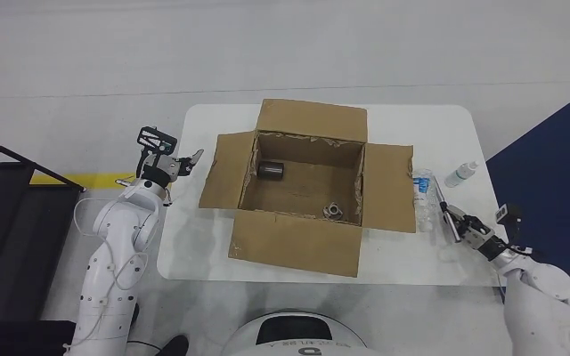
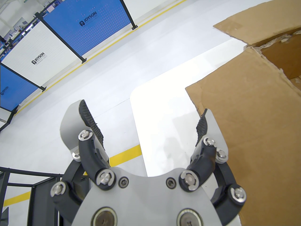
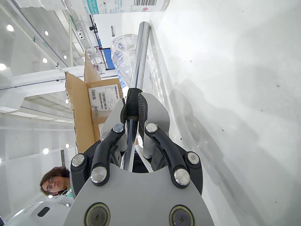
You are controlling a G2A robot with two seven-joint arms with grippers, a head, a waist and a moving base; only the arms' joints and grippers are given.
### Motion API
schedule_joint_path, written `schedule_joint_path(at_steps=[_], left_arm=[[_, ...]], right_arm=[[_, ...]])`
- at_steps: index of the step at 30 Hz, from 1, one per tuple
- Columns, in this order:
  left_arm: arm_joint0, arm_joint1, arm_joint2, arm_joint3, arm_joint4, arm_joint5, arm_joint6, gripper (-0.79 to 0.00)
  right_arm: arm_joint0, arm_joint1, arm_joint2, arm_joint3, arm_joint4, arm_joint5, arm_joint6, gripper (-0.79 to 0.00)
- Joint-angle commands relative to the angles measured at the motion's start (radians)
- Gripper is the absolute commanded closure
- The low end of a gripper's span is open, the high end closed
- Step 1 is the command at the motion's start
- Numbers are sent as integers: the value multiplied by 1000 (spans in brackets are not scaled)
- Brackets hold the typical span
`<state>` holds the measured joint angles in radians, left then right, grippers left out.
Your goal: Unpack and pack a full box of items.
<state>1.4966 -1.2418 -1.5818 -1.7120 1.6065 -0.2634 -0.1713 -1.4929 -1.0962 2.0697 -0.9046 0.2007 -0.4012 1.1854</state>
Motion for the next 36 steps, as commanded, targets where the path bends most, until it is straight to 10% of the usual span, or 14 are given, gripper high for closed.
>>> schedule_joint_path(at_steps=[1,27,36], left_arm=[[0,0,0,0,0,0,0,-785],[0,0,0,0,0,0,0,-785],[0,0,0,0,0,0,0,-785]], right_arm=[[-11,0,-7,-17,-7,12,-20,0],[-248,6,-33,-421,-55,236,-212,-305],[-350,-9,-16,-489,40,3,-308,-379]])
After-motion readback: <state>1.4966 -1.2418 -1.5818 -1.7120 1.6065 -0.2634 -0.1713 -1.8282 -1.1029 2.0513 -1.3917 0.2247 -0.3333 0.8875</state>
